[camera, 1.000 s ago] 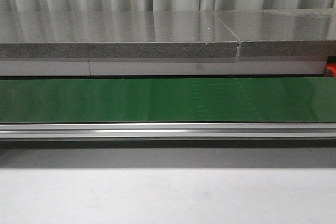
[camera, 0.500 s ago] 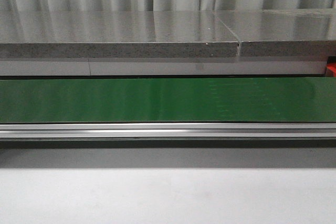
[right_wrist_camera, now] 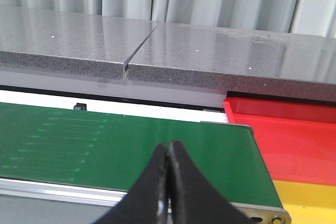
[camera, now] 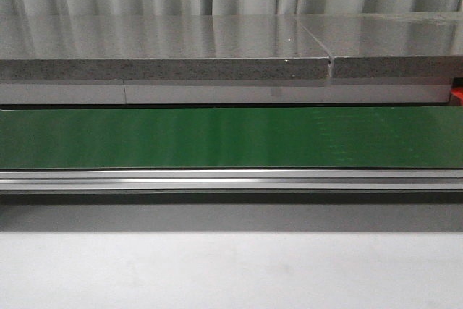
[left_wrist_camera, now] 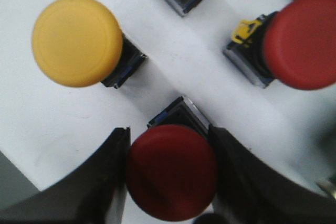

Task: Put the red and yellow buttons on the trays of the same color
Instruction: 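Grasp the red button with the left gripper and set it on the belt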

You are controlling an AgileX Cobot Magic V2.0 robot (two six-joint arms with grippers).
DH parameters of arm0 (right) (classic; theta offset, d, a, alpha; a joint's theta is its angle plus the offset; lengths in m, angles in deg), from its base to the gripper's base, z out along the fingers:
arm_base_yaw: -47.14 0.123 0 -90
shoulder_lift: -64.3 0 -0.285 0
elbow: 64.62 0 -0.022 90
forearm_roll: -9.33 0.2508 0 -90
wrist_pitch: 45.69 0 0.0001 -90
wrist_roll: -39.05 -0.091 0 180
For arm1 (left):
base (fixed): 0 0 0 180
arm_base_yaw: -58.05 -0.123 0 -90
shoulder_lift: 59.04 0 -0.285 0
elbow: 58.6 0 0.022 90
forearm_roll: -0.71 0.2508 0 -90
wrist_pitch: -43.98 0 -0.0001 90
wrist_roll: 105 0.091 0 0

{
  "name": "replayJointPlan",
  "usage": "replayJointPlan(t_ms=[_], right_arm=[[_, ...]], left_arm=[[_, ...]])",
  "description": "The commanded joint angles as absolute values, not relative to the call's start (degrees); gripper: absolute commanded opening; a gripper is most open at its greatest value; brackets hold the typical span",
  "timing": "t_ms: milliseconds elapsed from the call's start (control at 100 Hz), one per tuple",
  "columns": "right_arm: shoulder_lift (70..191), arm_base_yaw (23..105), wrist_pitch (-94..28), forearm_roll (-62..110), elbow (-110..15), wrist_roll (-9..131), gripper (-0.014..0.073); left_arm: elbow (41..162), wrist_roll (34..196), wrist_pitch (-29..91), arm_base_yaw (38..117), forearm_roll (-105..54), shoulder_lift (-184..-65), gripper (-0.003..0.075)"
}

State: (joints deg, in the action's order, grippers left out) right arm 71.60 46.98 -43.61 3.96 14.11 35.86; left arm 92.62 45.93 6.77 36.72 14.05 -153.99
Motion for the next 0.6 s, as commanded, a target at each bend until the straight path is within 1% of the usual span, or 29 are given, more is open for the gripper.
replayJointPlan(t_ms=[0,340,460,590], right_arm=[[70.7,46.9,-48.1,3.7,13.6,35.9,-0.0119],[70.7,46.9,-48.1,3.7,13.6,35.9,-0.0119],[70.7,46.9,-48.1,3.7,13.6,35.9,-0.0119],[70.7,46.9,-48.1,3.7,13.6,35.9,-0.0119]], left_arm=[[94.2,45.7,7.8,38.5,14.6,-148.5,-0.0003],[95.6,49.3,6.5,42.8,14.6,-131.1,-0.0008],[99.8,51.1,4.0,45.3,14.5,-130.2,-0.0008],[103.9,52.9,2.3,48.6,14.2,-132.3,-0.0008]])
